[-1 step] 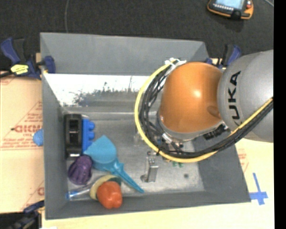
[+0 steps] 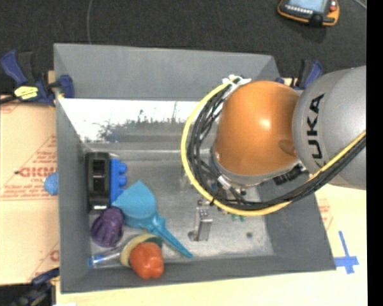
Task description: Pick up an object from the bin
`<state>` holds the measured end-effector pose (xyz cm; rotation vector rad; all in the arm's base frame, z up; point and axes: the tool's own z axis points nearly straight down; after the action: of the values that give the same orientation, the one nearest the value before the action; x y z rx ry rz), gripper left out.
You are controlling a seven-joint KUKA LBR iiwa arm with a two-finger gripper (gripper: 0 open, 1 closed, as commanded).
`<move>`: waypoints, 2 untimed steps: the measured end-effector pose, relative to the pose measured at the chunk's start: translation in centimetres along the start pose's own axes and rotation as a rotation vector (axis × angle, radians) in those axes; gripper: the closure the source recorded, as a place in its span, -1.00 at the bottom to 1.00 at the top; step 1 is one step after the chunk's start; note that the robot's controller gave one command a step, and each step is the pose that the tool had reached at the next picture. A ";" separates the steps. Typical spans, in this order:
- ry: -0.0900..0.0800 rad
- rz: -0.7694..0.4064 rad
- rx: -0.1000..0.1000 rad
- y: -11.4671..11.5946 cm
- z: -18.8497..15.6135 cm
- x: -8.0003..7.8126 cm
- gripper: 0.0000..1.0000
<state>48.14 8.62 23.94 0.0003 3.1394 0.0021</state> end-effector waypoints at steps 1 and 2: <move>-0.002 0.170 -0.002 2.8 16.5 0.5 -1.00; -0.015 0.125 -0.004 4.6 7.9 -0.1 -1.00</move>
Offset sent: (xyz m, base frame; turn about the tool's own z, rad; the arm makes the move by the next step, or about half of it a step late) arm 0.0001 0.0461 -0.0794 0.1243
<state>48.24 13.19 16.00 0.1962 3.1184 0.0078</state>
